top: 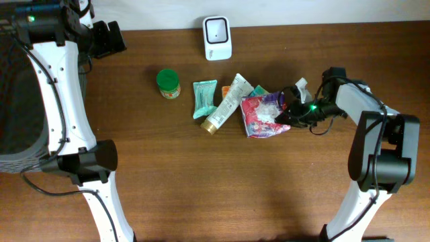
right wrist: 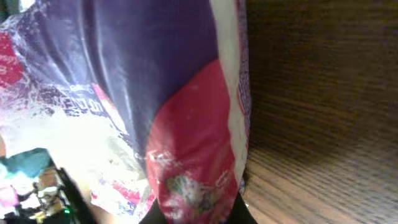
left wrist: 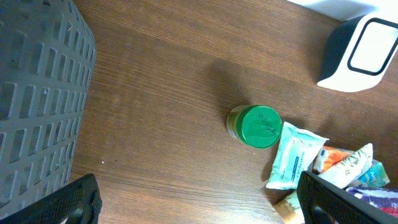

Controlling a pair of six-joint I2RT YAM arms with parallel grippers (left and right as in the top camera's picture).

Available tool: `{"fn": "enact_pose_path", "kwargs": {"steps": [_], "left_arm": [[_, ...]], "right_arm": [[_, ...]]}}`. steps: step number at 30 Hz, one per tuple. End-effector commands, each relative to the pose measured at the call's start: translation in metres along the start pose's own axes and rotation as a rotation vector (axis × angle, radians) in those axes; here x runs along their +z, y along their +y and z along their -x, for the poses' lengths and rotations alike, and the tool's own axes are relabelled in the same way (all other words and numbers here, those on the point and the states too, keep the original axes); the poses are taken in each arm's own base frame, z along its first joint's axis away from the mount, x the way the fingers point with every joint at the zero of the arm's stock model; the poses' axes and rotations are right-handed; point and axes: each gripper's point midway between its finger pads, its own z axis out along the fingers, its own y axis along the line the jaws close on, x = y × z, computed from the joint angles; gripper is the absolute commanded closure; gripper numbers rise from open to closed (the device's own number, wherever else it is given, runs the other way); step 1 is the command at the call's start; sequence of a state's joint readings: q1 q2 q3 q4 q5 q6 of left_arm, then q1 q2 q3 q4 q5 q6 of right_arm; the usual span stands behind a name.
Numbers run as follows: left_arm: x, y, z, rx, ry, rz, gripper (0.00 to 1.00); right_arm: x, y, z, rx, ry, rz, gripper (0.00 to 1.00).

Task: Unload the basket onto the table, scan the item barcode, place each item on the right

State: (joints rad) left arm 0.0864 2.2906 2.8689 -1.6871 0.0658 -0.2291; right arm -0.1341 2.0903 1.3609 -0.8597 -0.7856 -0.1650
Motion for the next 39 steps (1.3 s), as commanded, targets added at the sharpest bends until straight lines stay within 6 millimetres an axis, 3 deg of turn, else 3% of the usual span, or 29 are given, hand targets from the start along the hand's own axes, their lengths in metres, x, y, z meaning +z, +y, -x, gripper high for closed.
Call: {"fn": "enact_pose_path", "kwargs": {"steps": [1, 5, 8, 11, 14, 18, 20, 23, 27, 30, 35, 37, 39], "left_arm": [[-0.021, 0.0, 0.004, -0.001, -0.05, 0.0, 0.01], [-0.021, 0.0, 0.004, -0.001, -0.05, 0.0, 0.01], [-0.021, 0.0, 0.004, -0.001, -0.05, 0.0, 0.01], [-0.021, 0.0, 0.004, -0.001, -0.05, 0.0, 0.01], [-0.021, 0.0, 0.004, -0.001, -0.05, 0.0, 0.01], [-0.021, 0.0, 0.004, -0.001, -0.05, 0.0, 0.01], [-0.021, 0.0, 0.004, -0.001, -0.05, 0.0, 0.01], [-0.021, 0.0, 0.004, -0.001, -0.05, 0.0, 0.01], [-0.021, 0.0, 0.004, -0.001, -0.05, 0.0, 0.01], [-0.021, 0.0, 0.004, 0.0, -0.05, 0.0, 0.01], [-0.021, 0.0, 0.004, -0.001, -0.05, 0.0, 0.01], [-0.021, 0.0, 0.004, -0.001, -0.05, 0.0, 0.01], [-0.021, 0.0, 0.004, -0.001, -0.05, 0.0, 0.01]], "right_arm": [[-0.013, 0.035, 0.015, 0.001, -0.037, 0.104, 0.96], [-0.068, 0.093, 0.05, -0.03, -0.151, 0.149, 0.96], [-0.084, 0.116, 0.079, -0.034, -0.234, 0.157, 0.96], [-0.08, 0.135, 0.118, -0.016, -0.348, 0.169, 0.96], [-0.063, 0.15, 0.159, 0.021, -0.523, 0.053, 0.96], [-0.042, 0.184, 0.198, 0.002, -0.735, 0.001, 0.96], [-0.029, 0.2, 0.214, -0.005, -0.81, 0.054, 0.96], [-0.003, 0.198, 0.232, 0.036, -0.853, 0.154, 0.96], [0.024, 0.182, 0.244, 0.106, -0.856, 0.239, 0.96], [0.033, 0.188, 0.241, 0.084, -0.835, 0.263, 0.96], [0.067, 0.213, 0.22, 0.064, -0.753, 0.27, 0.96], [0.071, 0.22, 0.213, 0.015, -0.707, 0.295, 0.96], [0.055, 0.217, 0.218, -0.002, -0.722, 0.3, 0.96]]}}
